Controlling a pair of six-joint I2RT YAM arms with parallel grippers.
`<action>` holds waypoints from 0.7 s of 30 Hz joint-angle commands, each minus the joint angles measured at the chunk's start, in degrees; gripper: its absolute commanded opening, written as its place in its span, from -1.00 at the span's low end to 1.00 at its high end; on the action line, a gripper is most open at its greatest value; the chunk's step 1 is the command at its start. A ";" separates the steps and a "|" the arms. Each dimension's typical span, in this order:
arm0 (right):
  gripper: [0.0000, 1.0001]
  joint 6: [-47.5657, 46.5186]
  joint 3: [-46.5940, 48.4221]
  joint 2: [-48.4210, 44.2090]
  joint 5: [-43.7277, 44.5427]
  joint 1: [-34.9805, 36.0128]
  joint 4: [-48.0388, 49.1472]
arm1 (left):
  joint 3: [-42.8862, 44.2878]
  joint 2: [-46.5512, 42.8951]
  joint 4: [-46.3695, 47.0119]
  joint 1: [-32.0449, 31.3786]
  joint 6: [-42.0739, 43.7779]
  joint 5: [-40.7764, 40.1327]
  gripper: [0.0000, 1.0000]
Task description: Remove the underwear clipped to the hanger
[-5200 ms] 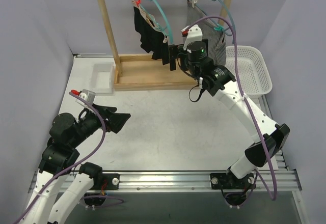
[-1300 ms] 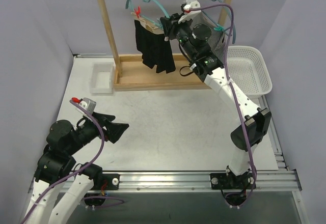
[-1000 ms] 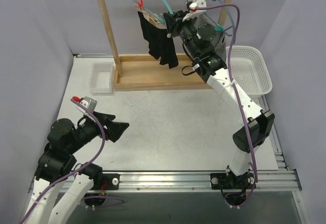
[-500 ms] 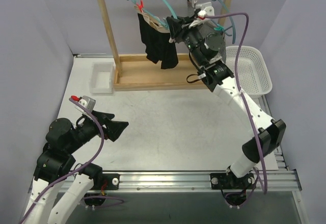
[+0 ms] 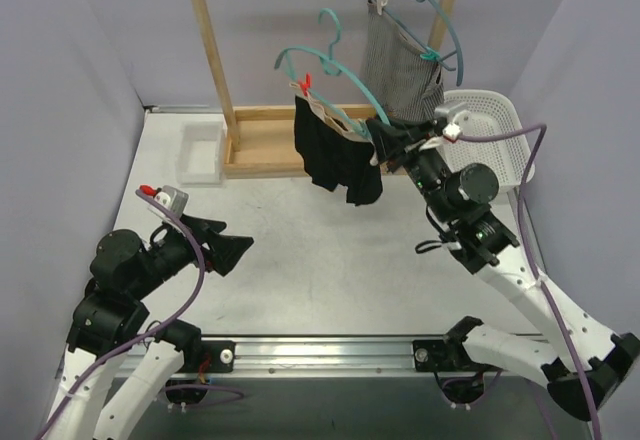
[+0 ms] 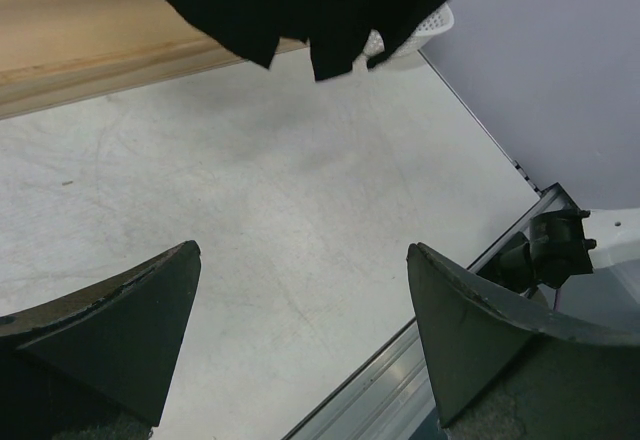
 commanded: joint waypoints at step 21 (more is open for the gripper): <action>-1.00 18.92 -47.99 -22.83 39.07 27.08 -1.85 | -7.93 -1.40 19.24 0.03 -11.91 7.04 0.87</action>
